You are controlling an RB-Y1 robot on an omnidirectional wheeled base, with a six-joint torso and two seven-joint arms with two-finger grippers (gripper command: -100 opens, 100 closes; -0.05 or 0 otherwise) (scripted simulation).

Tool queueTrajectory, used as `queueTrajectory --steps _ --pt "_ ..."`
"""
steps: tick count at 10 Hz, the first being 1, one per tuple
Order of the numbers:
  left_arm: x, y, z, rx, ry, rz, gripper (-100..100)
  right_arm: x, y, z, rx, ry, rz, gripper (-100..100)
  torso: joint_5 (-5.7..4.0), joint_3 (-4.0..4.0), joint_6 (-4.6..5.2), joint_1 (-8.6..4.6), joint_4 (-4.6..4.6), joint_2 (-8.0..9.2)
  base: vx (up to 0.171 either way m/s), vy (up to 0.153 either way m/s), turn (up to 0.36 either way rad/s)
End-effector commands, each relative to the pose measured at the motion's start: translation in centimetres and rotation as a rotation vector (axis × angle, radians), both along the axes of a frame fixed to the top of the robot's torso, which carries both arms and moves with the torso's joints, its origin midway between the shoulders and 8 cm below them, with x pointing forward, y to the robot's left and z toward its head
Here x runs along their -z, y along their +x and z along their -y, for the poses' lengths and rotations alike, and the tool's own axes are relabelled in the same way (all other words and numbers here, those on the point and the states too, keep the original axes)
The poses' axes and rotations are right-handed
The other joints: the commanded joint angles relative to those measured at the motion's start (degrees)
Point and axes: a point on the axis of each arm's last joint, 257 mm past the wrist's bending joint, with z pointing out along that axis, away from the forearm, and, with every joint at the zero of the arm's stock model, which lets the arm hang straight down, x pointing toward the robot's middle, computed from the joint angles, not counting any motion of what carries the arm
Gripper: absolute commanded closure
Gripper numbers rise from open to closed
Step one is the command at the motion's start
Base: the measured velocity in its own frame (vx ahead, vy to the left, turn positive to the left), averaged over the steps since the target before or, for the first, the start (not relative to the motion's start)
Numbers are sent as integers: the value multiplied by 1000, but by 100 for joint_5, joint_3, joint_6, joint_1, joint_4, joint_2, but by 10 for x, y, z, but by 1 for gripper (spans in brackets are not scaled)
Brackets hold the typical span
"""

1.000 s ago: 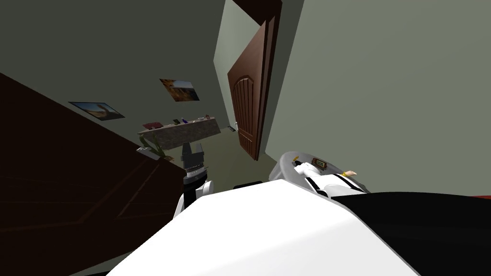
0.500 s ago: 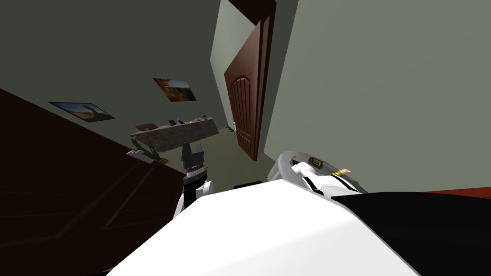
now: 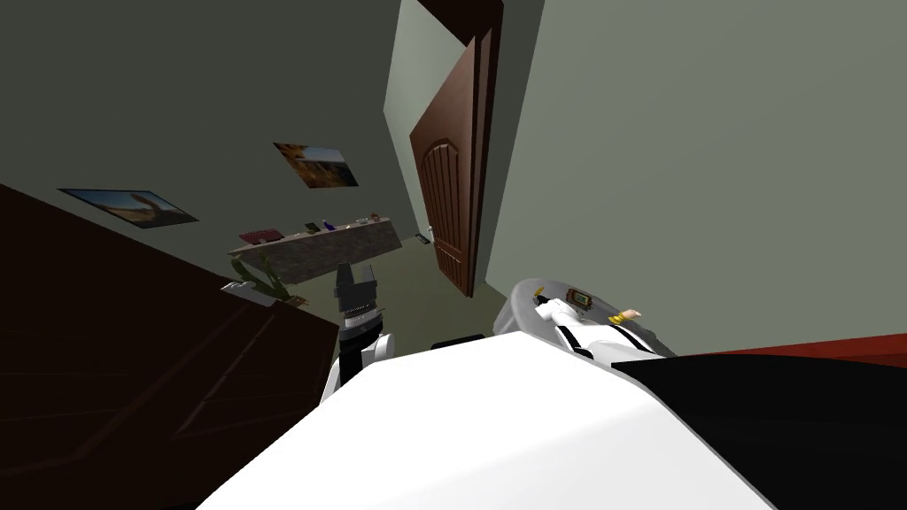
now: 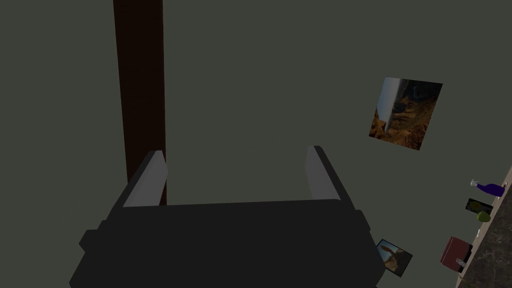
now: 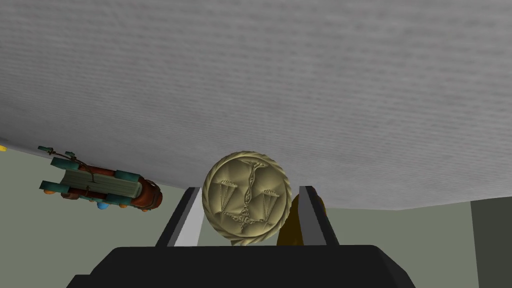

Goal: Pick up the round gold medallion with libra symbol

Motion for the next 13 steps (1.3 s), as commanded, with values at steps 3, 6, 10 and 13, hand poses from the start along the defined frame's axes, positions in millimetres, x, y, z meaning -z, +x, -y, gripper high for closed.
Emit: queueTrajectory --steps 3,6,10,13 --pt "0 0 0 0 0 0 0 -1 1 0 -2 -1 0 100 -5 0 3 -3 -1 1 0 0 0" --pt "0 0 0 0 0 0 0 -3 -9 11 16 2 -1 100 -5 0 2 -3 -2 1 -5 13 45" --pt "0 0 0 0 0 0 0 -8 -24 29 45 3 -2 100 -3 5 1 14 -1 12 -26 51 83" --pt "0 0 0 0 0 0 0 -11 -32 38 61 2 -3 100 -3 4 2 4 0 8 -13 25 46"
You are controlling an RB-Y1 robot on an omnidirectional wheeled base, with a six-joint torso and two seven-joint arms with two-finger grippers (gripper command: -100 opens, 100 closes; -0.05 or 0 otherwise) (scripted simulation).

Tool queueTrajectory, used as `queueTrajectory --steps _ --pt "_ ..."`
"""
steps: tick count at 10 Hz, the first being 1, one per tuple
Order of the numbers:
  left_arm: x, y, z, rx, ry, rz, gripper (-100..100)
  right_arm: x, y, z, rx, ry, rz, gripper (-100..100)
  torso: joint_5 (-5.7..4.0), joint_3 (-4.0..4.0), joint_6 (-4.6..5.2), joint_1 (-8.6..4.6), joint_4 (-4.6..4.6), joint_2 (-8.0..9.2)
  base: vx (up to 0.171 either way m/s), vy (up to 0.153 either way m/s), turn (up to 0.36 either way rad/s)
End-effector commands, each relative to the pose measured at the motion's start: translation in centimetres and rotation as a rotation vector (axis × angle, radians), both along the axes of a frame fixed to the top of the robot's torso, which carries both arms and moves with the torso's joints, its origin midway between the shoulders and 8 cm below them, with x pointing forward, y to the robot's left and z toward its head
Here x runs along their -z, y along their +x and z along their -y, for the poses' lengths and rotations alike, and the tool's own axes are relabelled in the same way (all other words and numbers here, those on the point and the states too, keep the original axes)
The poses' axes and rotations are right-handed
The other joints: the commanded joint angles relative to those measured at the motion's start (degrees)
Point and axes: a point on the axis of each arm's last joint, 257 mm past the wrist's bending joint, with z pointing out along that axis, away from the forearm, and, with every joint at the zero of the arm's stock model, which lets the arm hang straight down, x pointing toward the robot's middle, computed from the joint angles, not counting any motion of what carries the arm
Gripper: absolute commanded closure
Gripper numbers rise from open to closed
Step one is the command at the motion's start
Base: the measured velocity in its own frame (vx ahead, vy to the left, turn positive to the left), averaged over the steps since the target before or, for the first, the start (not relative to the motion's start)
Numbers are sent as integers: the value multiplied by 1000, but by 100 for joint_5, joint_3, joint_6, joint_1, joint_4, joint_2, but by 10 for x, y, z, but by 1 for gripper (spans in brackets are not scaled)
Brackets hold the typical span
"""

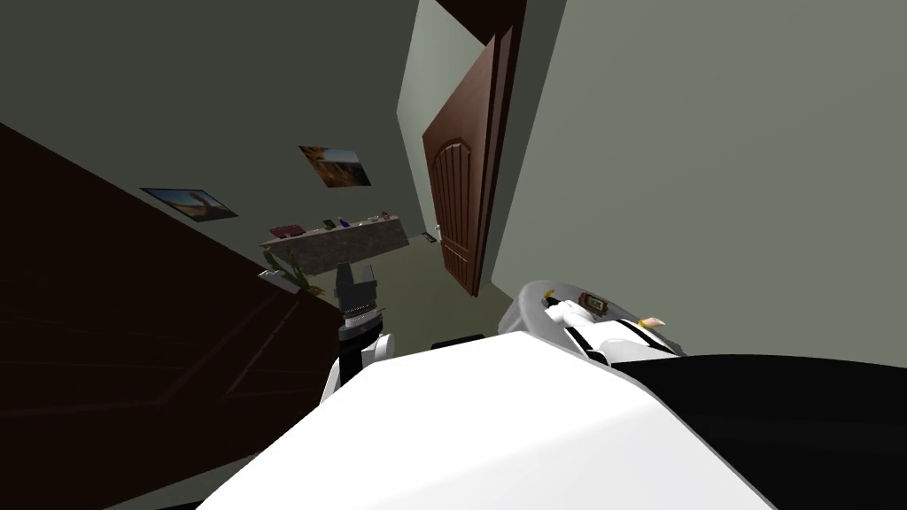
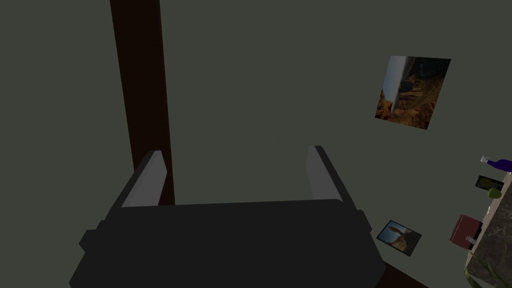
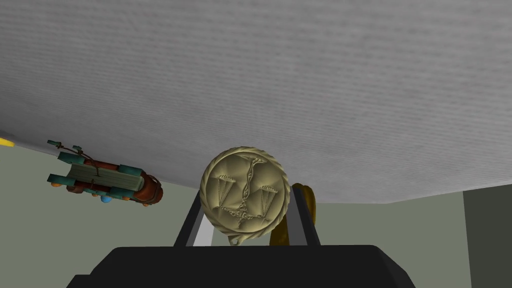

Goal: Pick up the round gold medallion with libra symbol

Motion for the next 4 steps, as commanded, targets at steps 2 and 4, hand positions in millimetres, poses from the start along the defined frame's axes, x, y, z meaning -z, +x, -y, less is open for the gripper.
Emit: queueTrajectory --steps 2,4 --pt "0 0 0 0 0 0 0 -3 -6 6 11 0 3 100 -2 0 1 -1 0 0 -11 21 32" --pt "0 0 0 0 0 0 0 -2 -4 4 7 0 4 0 -2 -1 0 -4 -1 -2 -2 6 4"
